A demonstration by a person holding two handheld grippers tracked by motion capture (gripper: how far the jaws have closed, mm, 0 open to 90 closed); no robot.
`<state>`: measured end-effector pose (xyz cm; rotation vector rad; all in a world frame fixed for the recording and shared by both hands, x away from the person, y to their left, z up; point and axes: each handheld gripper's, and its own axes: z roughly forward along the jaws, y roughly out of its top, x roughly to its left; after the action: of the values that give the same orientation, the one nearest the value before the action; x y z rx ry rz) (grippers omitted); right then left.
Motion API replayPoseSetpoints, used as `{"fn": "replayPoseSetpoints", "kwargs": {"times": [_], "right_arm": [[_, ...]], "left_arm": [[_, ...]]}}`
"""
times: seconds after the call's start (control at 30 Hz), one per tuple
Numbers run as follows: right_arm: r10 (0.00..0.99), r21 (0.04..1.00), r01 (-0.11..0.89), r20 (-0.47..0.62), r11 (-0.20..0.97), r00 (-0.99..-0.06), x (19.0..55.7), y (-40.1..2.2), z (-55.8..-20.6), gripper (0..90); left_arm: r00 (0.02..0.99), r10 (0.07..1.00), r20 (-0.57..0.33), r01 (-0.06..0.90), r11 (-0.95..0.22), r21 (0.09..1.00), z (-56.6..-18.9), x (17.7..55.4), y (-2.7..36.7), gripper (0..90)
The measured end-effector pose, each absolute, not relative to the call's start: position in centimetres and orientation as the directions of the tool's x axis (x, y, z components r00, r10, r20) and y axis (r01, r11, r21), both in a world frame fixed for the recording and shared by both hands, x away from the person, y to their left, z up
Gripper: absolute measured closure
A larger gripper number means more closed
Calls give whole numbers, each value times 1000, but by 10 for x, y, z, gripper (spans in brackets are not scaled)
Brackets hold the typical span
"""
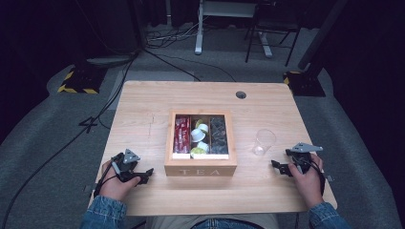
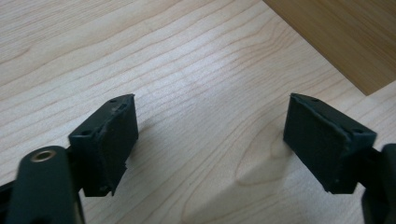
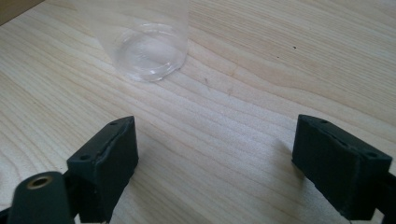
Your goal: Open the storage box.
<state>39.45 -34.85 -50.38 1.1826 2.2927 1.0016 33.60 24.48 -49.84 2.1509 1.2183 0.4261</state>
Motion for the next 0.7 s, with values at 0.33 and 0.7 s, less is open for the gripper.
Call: {"fn": "replayPoseSetpoints", "kwargs": {"times": [0.33,0.7], "right_arm": [[818,735,552,-7,394,-575,394,-348,-504,138],[818,735,552,-7,394,-575,394,-348,-504,138]], "left_arm": [[528,849,-16,628,-378,680,-473,338,252,237],[538,843,-23,587,-354,728,-440,336,246,257]]}}
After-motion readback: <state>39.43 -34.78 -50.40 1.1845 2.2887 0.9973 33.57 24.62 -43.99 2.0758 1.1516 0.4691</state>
